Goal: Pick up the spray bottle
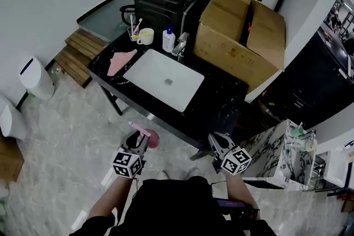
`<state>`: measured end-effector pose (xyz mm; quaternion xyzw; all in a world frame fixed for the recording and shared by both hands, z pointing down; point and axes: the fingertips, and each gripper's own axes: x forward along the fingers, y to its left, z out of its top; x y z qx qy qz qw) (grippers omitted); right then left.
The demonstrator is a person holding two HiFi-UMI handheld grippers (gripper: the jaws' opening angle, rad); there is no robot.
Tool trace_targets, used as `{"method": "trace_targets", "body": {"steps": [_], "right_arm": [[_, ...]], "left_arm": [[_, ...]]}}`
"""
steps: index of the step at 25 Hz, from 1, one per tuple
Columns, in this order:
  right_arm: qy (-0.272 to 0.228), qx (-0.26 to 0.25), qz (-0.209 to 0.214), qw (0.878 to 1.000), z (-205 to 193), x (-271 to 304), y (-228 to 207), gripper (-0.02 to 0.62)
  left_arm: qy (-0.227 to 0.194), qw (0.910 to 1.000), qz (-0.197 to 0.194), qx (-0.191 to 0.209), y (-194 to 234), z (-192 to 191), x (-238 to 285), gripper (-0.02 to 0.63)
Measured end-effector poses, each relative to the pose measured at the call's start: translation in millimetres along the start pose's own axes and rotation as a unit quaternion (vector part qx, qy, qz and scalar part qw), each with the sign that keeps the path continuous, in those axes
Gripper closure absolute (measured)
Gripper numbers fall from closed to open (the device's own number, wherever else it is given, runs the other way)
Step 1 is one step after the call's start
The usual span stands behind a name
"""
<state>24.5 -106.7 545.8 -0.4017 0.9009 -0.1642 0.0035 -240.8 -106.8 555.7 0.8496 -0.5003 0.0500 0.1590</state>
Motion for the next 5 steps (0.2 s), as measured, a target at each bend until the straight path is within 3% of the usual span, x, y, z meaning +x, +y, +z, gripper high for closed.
{"method": "trace_targets", "body": {"steps": [5], "right_arm": [[0.001, 0.001, -0.005, 1.0, 0.9, -5.9, -4.2, 0.57]], "left_arm": [[0.002, 1.0, -0.008, -0.001, -9.8, -0.5, 4.6, 0.474]]}}
